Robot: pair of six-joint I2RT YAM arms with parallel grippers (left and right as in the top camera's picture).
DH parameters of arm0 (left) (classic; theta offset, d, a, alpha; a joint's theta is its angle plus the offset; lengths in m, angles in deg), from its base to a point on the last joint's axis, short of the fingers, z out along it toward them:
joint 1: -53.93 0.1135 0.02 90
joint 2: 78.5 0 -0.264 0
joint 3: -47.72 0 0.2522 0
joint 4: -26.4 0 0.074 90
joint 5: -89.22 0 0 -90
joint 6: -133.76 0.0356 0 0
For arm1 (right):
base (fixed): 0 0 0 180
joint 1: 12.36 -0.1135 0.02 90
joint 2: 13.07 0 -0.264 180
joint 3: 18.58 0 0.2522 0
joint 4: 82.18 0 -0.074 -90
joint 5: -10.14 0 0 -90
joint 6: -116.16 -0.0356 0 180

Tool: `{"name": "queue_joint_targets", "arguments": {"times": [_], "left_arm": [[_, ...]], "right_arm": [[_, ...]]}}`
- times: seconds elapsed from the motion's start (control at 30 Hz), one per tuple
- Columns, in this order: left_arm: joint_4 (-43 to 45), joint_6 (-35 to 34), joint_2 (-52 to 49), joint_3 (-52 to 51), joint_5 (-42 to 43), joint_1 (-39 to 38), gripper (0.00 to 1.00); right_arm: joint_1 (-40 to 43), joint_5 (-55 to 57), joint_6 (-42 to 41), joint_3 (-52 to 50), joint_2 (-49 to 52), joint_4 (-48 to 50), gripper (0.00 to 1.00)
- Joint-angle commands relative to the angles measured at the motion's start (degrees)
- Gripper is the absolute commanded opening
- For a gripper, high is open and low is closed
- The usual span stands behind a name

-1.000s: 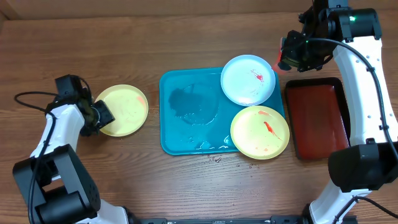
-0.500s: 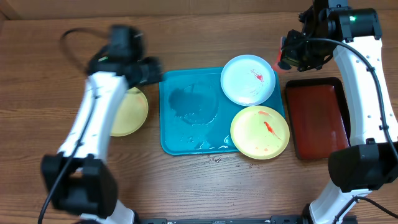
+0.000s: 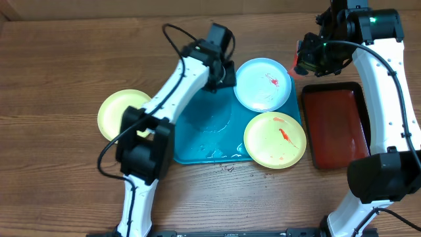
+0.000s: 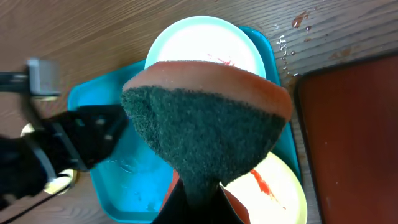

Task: Clean dirty plates on tray and stack at the side
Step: 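Release the plate and grip the white plate rim with the left gripper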

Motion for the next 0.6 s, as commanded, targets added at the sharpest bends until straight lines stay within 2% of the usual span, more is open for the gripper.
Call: {"name": "queue_joint_targets", "arguments": {"times": [0.0, 0.2, 0.57], "left_arm": [[0.39, -2.80, -0.83, 1.44, 2.08, -1.66, 0.48], [1.44, -4.94, -3.76, 0.70, 1.46, -2.75, 0.51], [2.86, -4.96, -7.10, 0.52, 0.92, -2.97, 0.42]], "right_arm": [[0.02, 0.57, 0.44, 0.74, -0.22, 0.20, 0.04], [0.02, 0.57, 0.44, 0.74, -0.22, -0.35, 0.04], [0.02, 0.59, 0.48, 0.74, -0.22, -0.59, 0.04]]}}
